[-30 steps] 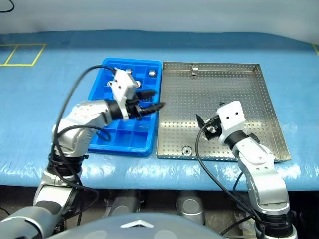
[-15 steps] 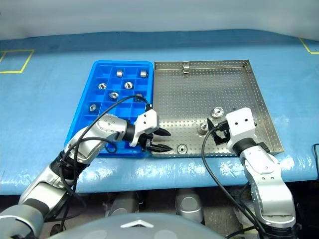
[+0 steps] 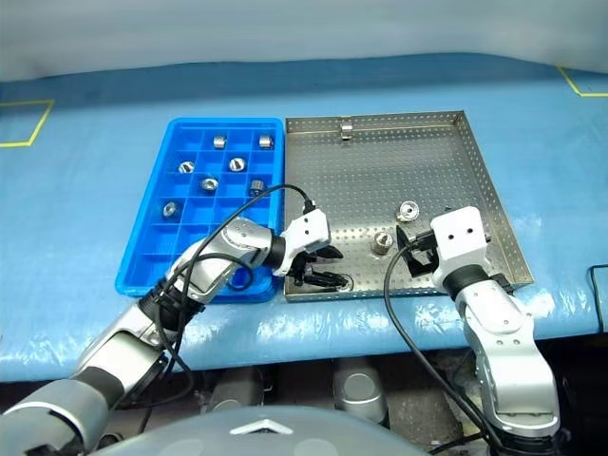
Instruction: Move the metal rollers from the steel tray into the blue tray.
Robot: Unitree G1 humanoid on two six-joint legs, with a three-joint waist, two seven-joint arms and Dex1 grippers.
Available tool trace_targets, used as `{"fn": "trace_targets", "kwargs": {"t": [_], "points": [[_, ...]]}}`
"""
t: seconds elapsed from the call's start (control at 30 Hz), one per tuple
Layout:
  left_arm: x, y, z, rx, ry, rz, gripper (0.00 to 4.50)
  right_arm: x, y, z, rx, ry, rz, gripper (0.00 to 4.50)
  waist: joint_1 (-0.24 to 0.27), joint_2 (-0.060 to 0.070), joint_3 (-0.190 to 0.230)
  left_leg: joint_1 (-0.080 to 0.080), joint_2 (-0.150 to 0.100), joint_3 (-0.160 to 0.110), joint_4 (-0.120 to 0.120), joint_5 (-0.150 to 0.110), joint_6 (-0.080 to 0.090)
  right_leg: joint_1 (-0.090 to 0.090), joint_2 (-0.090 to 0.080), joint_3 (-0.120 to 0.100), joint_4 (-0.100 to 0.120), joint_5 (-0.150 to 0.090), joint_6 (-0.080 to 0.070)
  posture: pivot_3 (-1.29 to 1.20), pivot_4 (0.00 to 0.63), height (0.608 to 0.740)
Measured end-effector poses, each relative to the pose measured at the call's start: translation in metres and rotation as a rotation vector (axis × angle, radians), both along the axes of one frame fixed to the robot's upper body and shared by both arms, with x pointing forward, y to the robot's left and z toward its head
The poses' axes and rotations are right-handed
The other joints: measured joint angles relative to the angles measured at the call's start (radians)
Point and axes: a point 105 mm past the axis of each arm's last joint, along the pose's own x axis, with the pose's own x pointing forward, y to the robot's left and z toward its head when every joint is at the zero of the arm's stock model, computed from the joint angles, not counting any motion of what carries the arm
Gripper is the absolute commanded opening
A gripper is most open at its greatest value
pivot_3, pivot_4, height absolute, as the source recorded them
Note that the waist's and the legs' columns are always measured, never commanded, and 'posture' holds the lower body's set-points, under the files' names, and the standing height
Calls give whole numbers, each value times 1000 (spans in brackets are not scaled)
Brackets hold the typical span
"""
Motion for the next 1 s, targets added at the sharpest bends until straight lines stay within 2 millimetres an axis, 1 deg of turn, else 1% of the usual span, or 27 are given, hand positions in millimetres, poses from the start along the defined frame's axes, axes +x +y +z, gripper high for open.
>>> {"fn": "trace_targets", "kwargs": {"t": [0.07, 0.13, 0.2, 0.23, 0.33, 0.4, 0.47, 0.8, 0.93, 1.0], "points": [[0, 1, 0, 2, -9, -6, 2895, 0, 0, 1, 0, -4, 1, 4500, -3, 0, 0, 0, 0, 0, 0, 0, 0, 0, 0, 0, 0, 0, 0, -280, 150, 740], [0, 2, 0, 5, -8, -11, 2497, 0, 1, 1, 2, -6, 1, 4500, -5, 0, 0, 0, 0, 0, 0, 0, 0, 0, 0, 0, 0, 0, 0, -279, 150, 740], [-2, 1, 0, 4, 2, -27, 1997, 0, 1, 2, 0, -9, 0, 4500, -6, 0, 0, 0, 0, 0, 0, 0, 0, 0, 0, 0, 0, 0, 0, -278, 150, 740], [-4, 1, 0, 2, 5, -35, 1616, 0, 1, 2, -1, -11, -1, 4500, -6, 0, 0, 0, 0, 0, 0, 0, 0, 0, 0, 0, 0, 0, 0, -274, 150, 740], [-8, 0, -1, -8, 24, -53, 674, 1, 1, 3, -2, -16, -1, 4500, -7, 0, 0, 0, 0, 0, 0, 0, 0, 1, 0, 0, 0, -1, -1, -271, 150, 740], [-6, 3, -1, 1, 13, -39, 39, 2, 1, 5, -4, -24, -1, 4500, -7, 0, 0, 1, 0, 0, 1, 0, 0, 1, 0, 0, 0, -1, -2, -271, 150, 740], [-3, 10, -4, 33, 5, -27, 39, 2, 1, 5, -7, -28, -3, 4500, -8, 1, -1, 1, 0, 0, 0, 0, 0, 1, 0, 0, 0, -1, -2, -270, 150, 740], [-2, 5, -5, 11, 25, -2, 39, 4, 1, 7, -10, -38, -2, 4500, -5, 1, -1, 0, 0, 0, 1, 0, 1, 1, 0, 0, 0, -1, -1, -264, 150, 740], [5, 4, -3, -18, 30, 57, 39, 5, 2, 8, -10, -42, 0, 4500, -6, 1, 0, 0, 0, 0, 1, 0, 1, 0, 0, 0, 0, 0, 0, -263, 150, 740], [14, 5, 4, -71, 31, 107, 39, 5, 2, 8, -10, -40, 2, 4500, -5, 1, 0, 0, 0, 0, 1, 0, 1, 0, 0, 0, 0, 0, 0, -262, 150, 740]]}}
